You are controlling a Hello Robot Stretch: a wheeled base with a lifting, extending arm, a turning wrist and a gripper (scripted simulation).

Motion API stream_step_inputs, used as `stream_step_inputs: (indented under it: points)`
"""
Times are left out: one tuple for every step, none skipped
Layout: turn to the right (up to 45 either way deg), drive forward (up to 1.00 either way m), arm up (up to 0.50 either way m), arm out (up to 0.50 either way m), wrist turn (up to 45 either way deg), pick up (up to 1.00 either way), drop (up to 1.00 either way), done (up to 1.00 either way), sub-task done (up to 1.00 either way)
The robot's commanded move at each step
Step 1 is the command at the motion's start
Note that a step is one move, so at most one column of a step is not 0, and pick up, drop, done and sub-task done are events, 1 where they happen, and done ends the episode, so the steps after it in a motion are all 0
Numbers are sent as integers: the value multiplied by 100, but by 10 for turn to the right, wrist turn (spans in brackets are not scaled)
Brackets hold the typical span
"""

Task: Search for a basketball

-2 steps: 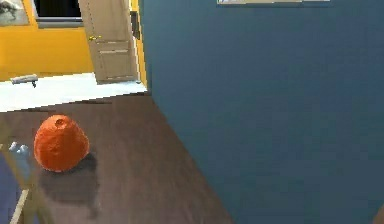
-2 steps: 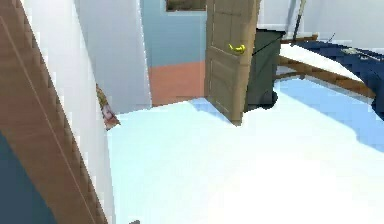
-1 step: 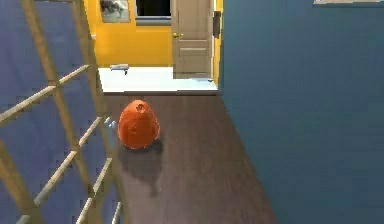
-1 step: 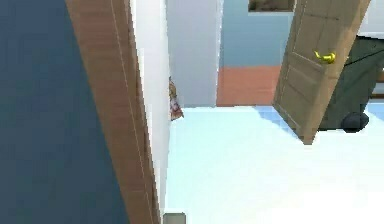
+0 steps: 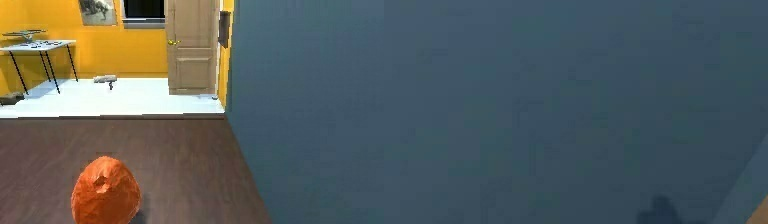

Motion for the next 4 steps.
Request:
stream_step_inputs:
  points:
    - [-30,0,0,0,0,0,0,0,0]
    - [0,90,0,0,0,0,0,0,0]
    - [270,0,0,0,0,0,0,0,0]
    - [0,5,0,0,0,0,0,0,0]
